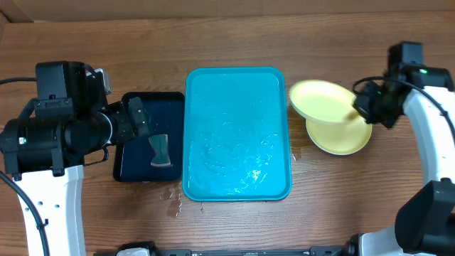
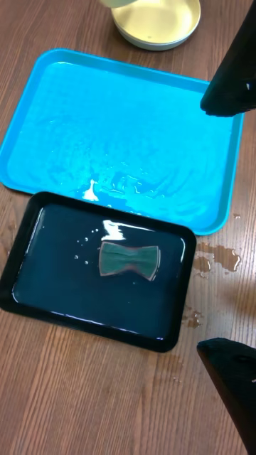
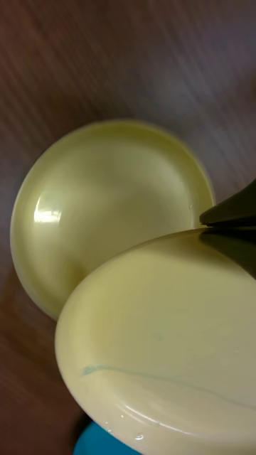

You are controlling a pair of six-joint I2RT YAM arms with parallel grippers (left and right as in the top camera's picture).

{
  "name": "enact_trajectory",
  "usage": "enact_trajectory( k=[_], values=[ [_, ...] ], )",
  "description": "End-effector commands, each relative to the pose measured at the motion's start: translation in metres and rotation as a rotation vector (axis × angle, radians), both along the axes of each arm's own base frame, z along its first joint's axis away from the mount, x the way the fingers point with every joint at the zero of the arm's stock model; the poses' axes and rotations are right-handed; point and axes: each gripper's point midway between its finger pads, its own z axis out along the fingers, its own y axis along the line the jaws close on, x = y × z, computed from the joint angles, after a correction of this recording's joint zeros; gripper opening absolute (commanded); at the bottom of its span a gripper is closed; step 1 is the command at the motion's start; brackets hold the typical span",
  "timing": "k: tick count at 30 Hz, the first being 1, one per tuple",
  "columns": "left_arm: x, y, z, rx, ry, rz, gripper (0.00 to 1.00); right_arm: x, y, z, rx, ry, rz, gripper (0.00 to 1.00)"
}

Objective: Clean dirty plates on tray and stack at the side
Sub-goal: 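Set the yellow plate onto the plate stack at right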

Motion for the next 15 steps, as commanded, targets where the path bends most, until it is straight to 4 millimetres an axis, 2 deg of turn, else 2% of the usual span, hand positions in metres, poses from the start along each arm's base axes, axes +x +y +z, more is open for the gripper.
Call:
enact_trajectory(
  k=[1, 4, 11, 13, 15],
  values=[
    [0.001, 0.000, 0.000, -0.001, -0.001, 0.009, 1.00, -0.012, -0.030, 0.000, -0.112, 0.041, -0.030, 0.04],
    [0.001, 0.000, 0.000, -0.001, -0.001, 0.009, 1.00, -0.020, -0.040, -0.008, -0.147, 0.069, -0.049, 0.04],
    [0.001, 0.000, 0.000, -0.001, -0.001, 0.009, 1.00, -0.028, -0.039, -0.044, -0.146, 0.085, -0.047, 0.04],
    [0.001, 0.000, 0.000, -0.001, -0.001, 0.009, 1.00, -0.028, -0.039, -0.057, -0.147, 0.078, -0.048, 0.16],
    [0.001, 0.000, 0.000, -0.001, -0.001, 0.009, 1.00, -0.029, -0.038, -0.066, -0.148, 0.070, -0.049, 0.24]
  ],
)
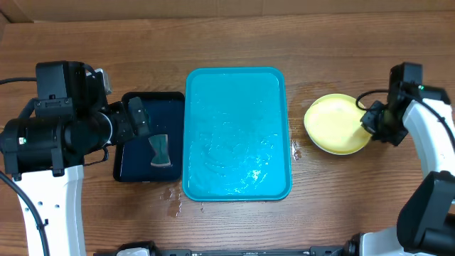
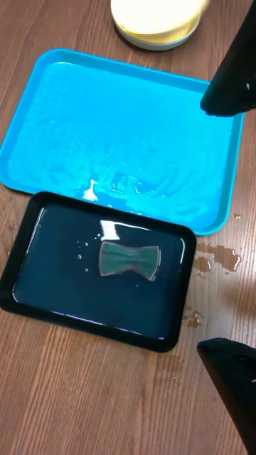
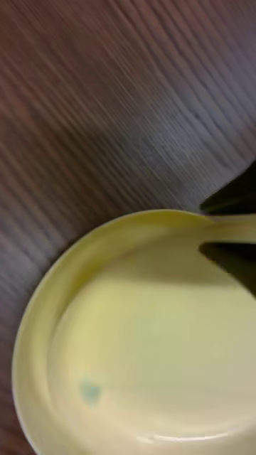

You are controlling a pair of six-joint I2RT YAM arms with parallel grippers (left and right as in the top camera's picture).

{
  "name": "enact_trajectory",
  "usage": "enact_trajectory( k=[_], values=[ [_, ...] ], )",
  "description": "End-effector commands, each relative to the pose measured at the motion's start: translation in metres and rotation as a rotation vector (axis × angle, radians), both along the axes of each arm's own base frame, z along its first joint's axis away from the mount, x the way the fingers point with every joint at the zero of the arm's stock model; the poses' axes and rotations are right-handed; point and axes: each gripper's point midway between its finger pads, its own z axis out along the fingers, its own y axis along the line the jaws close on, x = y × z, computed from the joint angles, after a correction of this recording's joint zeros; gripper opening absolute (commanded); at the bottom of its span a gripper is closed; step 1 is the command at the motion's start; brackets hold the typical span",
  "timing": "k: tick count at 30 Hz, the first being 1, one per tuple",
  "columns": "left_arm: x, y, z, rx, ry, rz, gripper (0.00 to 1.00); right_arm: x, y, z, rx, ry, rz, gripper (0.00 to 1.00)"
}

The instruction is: Clean dirty plates on tray and stack at the side

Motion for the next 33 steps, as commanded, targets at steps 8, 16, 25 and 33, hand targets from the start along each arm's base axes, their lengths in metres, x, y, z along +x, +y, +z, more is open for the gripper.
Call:
enact_trajectory(
  k=[8, 16, 25, 33],
  values=[
    [0.001, 0.000, 0.000, -0.001, -0.001, 0.009, 1.00, 0.011, -0.011, -0.014, -0.067, -0.074, -0.001, 0.73],
    [0.001, 0.000, 0.000, -0.001, -0.001, 0.009, 1.00, 0.025, -0.019, -0.012, -0.134, -0.114, 0.133, 0.86],
    [0.001, 0.000, 0.000, -0.001, -0.001, 0.009, 1.00, 0.033, -0.019, -0.035, -0.174, -0.175, 0.266, 0.80],
    [0.001, 0.000, 0.000, -0.001, -0.001, 0.009, 1.00, 0.040, 0.027, -0.048, 0.040, -0.290, 0.419, 0.78]
  ],
)
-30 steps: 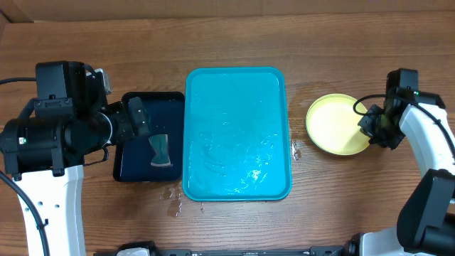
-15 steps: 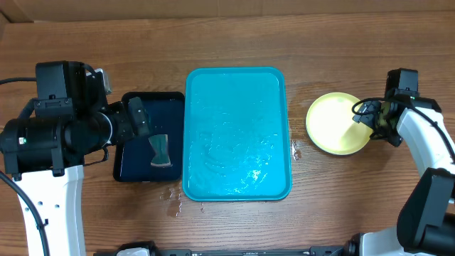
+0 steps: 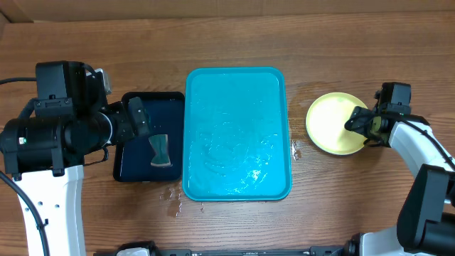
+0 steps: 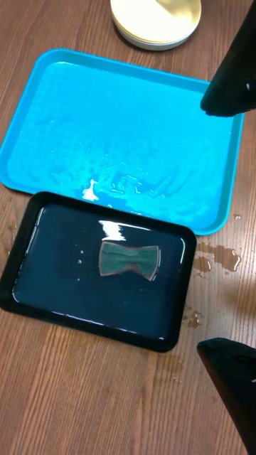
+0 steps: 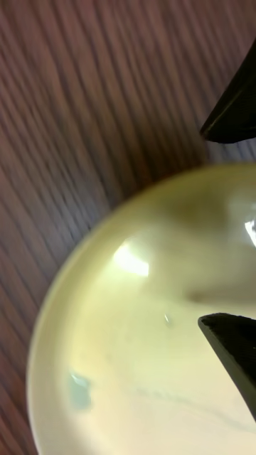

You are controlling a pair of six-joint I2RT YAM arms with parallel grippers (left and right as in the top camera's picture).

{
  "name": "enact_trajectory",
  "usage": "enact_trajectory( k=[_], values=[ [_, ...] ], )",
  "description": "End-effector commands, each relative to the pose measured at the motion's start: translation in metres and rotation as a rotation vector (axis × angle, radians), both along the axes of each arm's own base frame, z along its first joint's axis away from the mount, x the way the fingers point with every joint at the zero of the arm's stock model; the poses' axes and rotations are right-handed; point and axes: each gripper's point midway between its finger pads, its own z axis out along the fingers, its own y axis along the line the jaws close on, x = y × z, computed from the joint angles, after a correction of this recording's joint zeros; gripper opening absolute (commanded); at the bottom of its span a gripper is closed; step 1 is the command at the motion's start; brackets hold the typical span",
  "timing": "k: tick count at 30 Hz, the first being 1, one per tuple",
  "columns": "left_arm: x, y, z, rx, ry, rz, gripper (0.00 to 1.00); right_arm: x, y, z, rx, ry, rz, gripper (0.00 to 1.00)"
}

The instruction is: Clean dirty plates on tray and stack at the side

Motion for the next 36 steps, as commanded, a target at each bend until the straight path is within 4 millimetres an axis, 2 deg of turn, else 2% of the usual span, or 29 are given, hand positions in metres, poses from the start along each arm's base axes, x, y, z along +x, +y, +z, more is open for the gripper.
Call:
enact_trajectory(
  k=[1, 8, 12, 15, 17, 21, 24, 27, 29, 33, 34, 36],
  values=[
    [0.001, 0.000, 0.000, -0.001, -0.001, 0.009, 1.00, 0.001, 0.033, -0.001, 0.139, -0.035, 0.157, 0.78],
    [0.001, 0.000, 0.000, -0.001, -0.001, 0.009, 1.00, 0.001, 0.067, 0.005, 0.303, -0.065, 0.238, 0.78],
    [0.001, 0.000, 0.000, -0.001, -0.001, 0.009, 1.00, 0.001, 0.070, 0.005, 0.305, -0.065, 0.248, 0.79],
    [0.001, 0.000, 0.000, -0.001, -0.001, 0.009, 1.00, 0.008, 0.065, 0.009, 0.277, -0.088, 0.244, 0.79],
    [0.001, 0.000, 0.000, -0.001, -0.001, 0.009, 1.00, 0.015, 0.064, 0.019, 0.272, -0.104, 0.245, 0.79],
    [0.001, 0.000, 0.000, -0.001, -0.001, 0.009, 1.00, 0.031, 0.063, 0.056, 0.260, -0.138, 0.257, 0.84],
    [0.001, 0.000, 0.000, -0.001, -0.001, 0.009, 1.00, 0.038, 0.062, 0.078, 0.235, -0.149, 0.308, 0.83],
    [0.001, 0.000, 0.000, -0.001, -0.001, 0.009, 1.00, 0.039, 0.067, 0.092, 0.216, -0.144, 0.364, 0.78],
    [0.001, 0.000, 0.000, -0.001, -0.001, 0.009, 1.00, 0.037, 0.071, 0.097, 0.218, -0.129, 0.382, 0.79],
    [0.001, 0.000, 0.000, -0.001, -0.001, 0.009, 1.00, 0.031, 0.079, 0.102, 0.226, -0.096, 0.403, 0.86],
    [0.001, 0.000, 0.000, -0.001, -0.001, 0.009, 1.00, 0.031, 0.080, 0.102, 0.228, -0.095, 0.404, 1.00],
    [0.001, 0.000, 0.000, -0.001, -0.001, 0.009, 1.00, 0.031, 0.079, 0.102, 0.227, -0.094, 0.403, 1.00]
  ],
)
